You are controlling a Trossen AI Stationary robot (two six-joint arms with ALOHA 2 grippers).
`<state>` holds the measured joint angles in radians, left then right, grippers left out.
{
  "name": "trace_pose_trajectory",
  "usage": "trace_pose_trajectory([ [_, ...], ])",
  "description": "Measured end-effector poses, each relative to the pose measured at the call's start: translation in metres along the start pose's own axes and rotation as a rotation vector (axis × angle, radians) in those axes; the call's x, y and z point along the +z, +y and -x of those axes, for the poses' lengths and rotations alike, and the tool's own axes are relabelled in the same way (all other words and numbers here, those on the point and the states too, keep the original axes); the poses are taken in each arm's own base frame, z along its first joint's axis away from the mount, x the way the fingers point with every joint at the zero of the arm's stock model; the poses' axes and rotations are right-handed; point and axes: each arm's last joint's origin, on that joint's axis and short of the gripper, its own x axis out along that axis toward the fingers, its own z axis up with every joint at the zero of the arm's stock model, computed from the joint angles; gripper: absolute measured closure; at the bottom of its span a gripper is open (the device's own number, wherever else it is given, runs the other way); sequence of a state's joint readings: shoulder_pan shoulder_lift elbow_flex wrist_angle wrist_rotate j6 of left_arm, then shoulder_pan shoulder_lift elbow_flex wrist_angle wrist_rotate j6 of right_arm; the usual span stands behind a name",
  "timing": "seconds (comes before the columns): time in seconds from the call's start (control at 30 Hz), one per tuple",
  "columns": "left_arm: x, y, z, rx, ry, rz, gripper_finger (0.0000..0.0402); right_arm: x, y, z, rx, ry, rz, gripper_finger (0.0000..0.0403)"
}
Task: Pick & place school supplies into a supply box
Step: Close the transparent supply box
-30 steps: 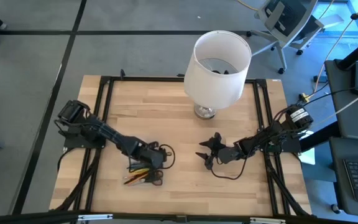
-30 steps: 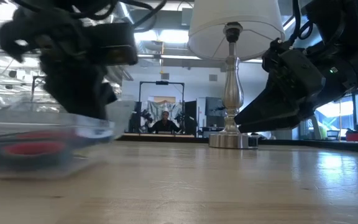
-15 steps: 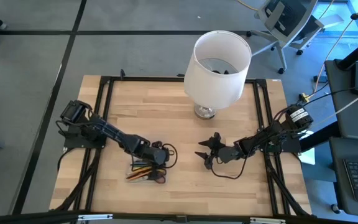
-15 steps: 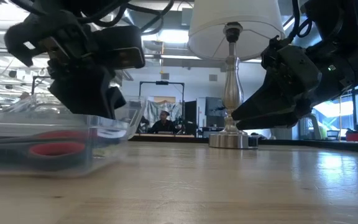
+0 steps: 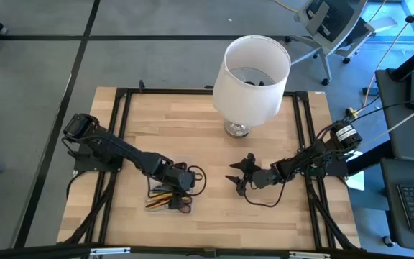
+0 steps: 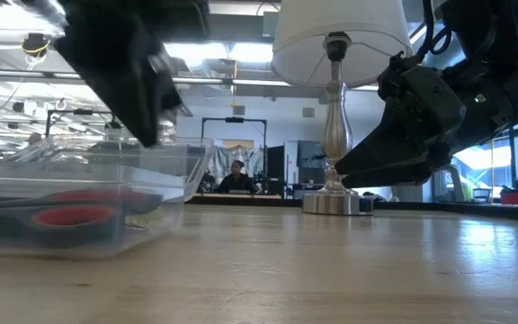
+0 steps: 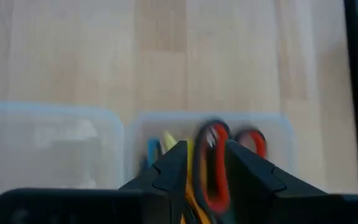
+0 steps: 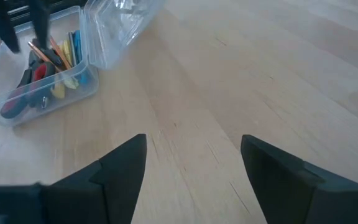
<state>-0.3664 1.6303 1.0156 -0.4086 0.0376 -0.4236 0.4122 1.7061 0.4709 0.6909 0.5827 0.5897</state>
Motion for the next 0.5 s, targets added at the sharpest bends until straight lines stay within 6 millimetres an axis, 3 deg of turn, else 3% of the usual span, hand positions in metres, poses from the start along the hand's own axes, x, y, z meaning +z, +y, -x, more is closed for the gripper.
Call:
trace_pose_trajectory([
  [0.27, -0.017, -0.043, 0.024, 0.019, 0.226, 0.027, 0.0308, 0.0, 0.0, 0.0, -0.001, 0.0, 0.0, 0.0138],
  [0.5, -0.045, -0.079, 0.028, 0.049, 0.247, 0.131, 0.0309, 0.003, -0.005, -0.003, -0.022, -0.005, -0.01, 0.0138],
])
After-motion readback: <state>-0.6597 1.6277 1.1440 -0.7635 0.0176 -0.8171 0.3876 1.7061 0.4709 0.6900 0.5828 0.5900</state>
